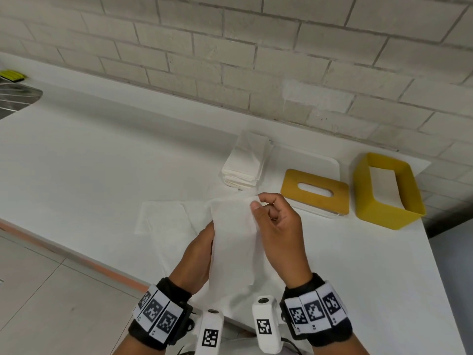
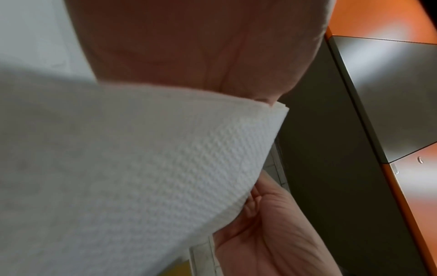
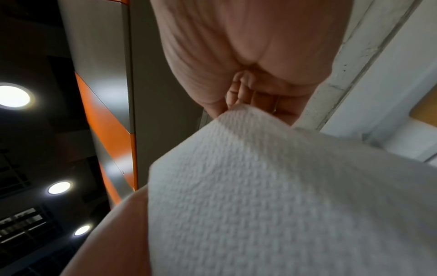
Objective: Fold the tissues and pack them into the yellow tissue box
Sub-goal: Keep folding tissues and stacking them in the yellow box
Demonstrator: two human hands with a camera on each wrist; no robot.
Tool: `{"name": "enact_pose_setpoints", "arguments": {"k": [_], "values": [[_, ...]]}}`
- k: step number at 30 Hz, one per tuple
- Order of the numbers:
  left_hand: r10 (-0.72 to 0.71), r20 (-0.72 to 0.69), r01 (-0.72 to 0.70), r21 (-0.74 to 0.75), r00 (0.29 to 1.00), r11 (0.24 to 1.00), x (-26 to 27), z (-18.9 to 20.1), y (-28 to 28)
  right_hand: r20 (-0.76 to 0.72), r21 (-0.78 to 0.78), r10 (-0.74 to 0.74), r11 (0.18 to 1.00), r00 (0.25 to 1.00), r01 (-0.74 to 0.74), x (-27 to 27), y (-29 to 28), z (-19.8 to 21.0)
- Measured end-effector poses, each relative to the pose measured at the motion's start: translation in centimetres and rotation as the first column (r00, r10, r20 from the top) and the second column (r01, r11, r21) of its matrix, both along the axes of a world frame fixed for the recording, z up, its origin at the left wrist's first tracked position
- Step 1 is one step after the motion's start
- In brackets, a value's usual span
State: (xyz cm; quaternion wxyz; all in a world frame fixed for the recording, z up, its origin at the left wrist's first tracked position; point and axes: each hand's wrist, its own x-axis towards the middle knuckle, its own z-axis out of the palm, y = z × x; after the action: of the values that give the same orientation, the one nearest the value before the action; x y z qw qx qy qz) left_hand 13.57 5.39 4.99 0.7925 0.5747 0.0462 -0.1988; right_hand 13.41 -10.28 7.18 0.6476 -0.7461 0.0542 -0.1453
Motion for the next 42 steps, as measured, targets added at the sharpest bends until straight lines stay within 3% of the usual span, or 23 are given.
{"name": "enact_pose_setpoints", "arguments": {"k": [7,18,29,32,36,40,42], "values": [[-0.065,0.029,0.069,-0.173,0.997,0.983,0.5,-0.8,0.2,0.006,0.029,-0.026,0.999,1.000,0.026,0.1,0.4,0.0],[-0.162,0.125,0.149,0.108,0.979,0.983,0.2,-1.1,0.6,-0.001,0.022,-0.104,0.994,0.995,0.104,0.6,0.6,-1.3],[-0.151,0.135,0.101,0.317,0.979,0.943,0.2,-1.2,0.6,-0.038,-0.042,-0.128,0.991,0.991,0.127,1.5,1.1,-2.6],[-0.093,0.106,0.057,0.306,0.990,0.950,0.4,-1.5,0.9,-0.114,-0.037,-0.104,0.994,0.988,0.101,1.6,0.9,-3.3],[0.112,-0.010,-0.106,0.268,0.994,0.957,1.1,-2.9,3.1,-0.331,0.000,-0.047,0.999,0.943,0.050,2.7,0.5,-4.9],[0.235,-0.042,-0.214,0.286,0.971,0.934,1.0,-4.2,5.8,-0.509,-0.226,0.004,0.964,0.861,-0.139,5.7,0.7,-7.1],[0.254,-0.035,-0.229,0.321,0.967,0.919,0.6,-4.4,6.7,-0.566,-0.268,-0.004,0.947,0.824,-0.179,7.6,1.2,-8.3]]}}
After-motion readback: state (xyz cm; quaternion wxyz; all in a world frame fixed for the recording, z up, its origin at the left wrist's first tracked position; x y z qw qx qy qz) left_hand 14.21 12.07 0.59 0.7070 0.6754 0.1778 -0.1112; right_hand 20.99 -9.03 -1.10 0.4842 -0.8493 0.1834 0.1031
